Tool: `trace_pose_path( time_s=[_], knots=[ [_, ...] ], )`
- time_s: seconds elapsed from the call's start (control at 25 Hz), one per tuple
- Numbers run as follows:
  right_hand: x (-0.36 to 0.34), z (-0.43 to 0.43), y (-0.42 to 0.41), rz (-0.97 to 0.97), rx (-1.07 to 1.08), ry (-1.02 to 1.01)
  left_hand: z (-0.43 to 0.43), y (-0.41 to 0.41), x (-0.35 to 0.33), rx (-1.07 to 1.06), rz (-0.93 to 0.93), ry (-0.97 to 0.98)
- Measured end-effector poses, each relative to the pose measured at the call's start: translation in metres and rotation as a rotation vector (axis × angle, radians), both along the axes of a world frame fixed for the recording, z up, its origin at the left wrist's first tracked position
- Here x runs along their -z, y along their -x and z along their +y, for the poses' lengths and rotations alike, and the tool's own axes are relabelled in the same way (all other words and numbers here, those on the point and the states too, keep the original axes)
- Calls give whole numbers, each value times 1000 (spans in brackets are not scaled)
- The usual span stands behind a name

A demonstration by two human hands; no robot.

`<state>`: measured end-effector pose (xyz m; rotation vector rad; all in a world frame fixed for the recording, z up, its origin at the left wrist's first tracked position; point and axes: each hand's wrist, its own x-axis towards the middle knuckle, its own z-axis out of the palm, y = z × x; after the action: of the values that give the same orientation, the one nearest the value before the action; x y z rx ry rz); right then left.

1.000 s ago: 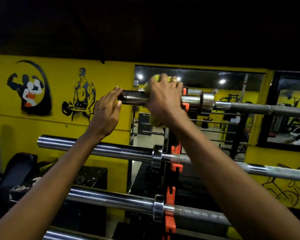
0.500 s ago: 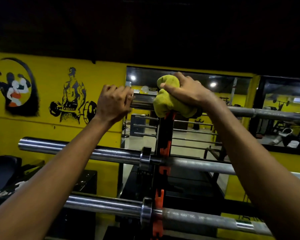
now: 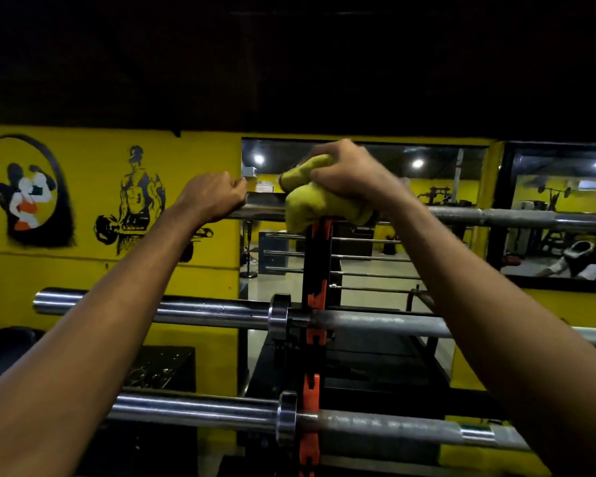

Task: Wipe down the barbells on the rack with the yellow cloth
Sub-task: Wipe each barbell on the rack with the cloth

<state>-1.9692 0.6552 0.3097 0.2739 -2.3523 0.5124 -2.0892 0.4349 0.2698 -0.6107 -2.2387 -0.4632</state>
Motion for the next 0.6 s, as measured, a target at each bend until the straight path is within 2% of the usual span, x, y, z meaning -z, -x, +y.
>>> trace_pose_path(
  time_s=[0.08, 0.16, 0.24, 0.32, 0.4, 0.52, 0.6],
  knots=[
    [-8, 32, -7, 45, 70, 137, -3, 3, 3, -24, 22, 35],
    [-4, 45, -9, 58, 157, 164, -3, 4, 6, -64, 29, 64],
    [13, 31, 2, 83, 202, 9, -1, 0, 7, -107, 66, 115],
    [27, 1, 11, 119, 80, -197, 2, 0, 7, -99, 111, 101],
    [29, -24, 18, 120, 15, -370, -2, 0, 13, -19, 132, -73],
    [35, -49, 23, 154, 230, -556, -16, -2, 35, 165, 70, -428],
    [54, -70, 25, 267, 366, -609, -19, -4, 44, 181, 65, -447]
  ],
)
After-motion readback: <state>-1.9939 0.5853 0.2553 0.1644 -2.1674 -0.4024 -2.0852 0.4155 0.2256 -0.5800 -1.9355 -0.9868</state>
